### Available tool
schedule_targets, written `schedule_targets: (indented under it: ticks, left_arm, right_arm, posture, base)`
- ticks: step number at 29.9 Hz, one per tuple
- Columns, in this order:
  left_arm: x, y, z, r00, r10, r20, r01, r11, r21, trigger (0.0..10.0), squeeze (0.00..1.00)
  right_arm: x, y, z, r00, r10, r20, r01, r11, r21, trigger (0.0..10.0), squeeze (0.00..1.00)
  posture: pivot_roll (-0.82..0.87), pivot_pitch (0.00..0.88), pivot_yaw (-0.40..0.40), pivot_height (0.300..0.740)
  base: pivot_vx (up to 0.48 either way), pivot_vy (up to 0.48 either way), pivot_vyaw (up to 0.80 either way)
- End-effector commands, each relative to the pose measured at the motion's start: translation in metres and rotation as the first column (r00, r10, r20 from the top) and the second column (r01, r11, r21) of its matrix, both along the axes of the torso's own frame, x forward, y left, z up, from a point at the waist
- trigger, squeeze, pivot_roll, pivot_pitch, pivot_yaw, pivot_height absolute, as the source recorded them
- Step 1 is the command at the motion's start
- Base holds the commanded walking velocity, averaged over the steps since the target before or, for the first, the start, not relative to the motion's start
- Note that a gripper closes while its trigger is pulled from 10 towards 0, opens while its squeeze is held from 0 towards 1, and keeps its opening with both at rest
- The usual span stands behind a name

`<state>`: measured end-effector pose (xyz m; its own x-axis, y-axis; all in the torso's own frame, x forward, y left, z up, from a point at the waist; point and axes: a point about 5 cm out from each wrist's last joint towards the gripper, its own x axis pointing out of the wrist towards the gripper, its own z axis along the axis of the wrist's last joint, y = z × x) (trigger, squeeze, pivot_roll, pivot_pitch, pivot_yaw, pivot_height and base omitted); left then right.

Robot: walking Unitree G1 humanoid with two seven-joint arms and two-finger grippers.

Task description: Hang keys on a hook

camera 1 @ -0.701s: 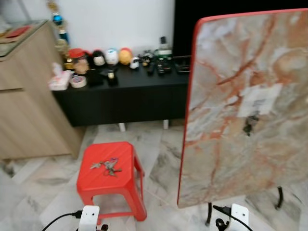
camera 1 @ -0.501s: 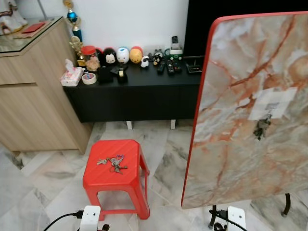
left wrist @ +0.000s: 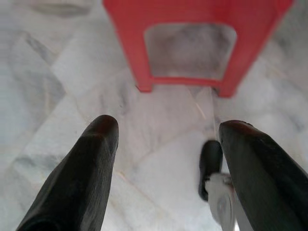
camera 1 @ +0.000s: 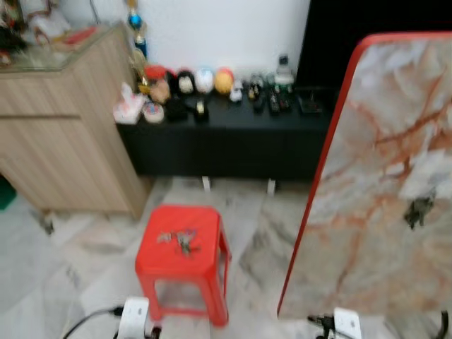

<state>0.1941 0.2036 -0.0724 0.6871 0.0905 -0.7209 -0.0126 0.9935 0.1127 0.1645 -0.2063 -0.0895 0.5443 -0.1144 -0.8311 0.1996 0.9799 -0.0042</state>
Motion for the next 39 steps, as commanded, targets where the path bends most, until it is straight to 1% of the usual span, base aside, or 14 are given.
schedule_targets:
  ticks: [1,3,4,10,12,15,39]
  left_arm:
    - [-0.007,0.006,-0.003,1.0,0.011,-0.025,-0.01,1.0,0.017,10.0,0.0]
    - [-0.007,0.006,-0.003,1.0,0.012,-0.024,-0.011,1.0,0.016,10.0,0.0]
    - [-0.007,0.006,-0.003,1.0,0.012,-0.024,-0.011,1.0,0.016,10.0,0.0]
    - [-0.008,0.006,-0.003,0.999,0.014,-0.028,-0.014,1.0,0.015,10.0,0.0]
    - [-0.008,0.006,-0.003,0.999,0.015,-0.029,-0.015,1.0,0.014,10.0,0.0]
    - [-0.008,0.005,-0.004,0.999,0.024,-0.031,-0.024,1.0,0.005,10.0,0.0]
    - [-0.009,0.004,-0.005,0.999,0.022,-0.04,-0.022,1.0,0.001,10.0,0.0]
  right_arm:
    - [0.005,0.004,0.001,1.0,-0.001,0.004,0.001,1.0,0.015,10.0,0.0]
    - [0.01,0.005,0.003,1.0,-0.019,0.014,0.019,0.999,0.034,10.0,0.0]
    - [0.01,0.005,0.003,1.0,-0.019,0.014,0.019,0.999,0.034,10.0,0.0]
    - [0.022,0.0,0.009,0.998,-0.047,0.036,0.046,0.998,0.034,10.0,0.0]
    - [0.023,0.0,0.01,0.998,-0.048,0.036,0.047,0.998,0.034,10.0,0.0]
    - [0.018,0.003,0.007,0.998,-0.056,0.033,0.055,0.998,0.039,10.0,0.0]
    - [0.016,0.002,0.007,0.996,-0.073,0.044,0.071,0.996,0.045,10.0,0.0]
  posture:
    - [0.0,0.006,0.011,0.74]
    - [0.0,0.013,0.012,0.74]
    - [0.0,0.013,0.012,0.74]
    - [-0.01,0.014,0.013,0.74]
    - [-0.01,0.014,0.013,0.74]
    - [-0.01,0.015,0.014,0.74]
    - [0.0,0.016,0.01,0.74]
  base:
    - [0.0,0.0,0.63]
    - [0.0,0.0,0.0]
    - [0.0,0.0,0.0]
    - [0.0,0.0,0.0]
    - [0.0,0.0,0.0]
    - [0.0,0.0,0.0]
    - [0.0,0.48,0.0]
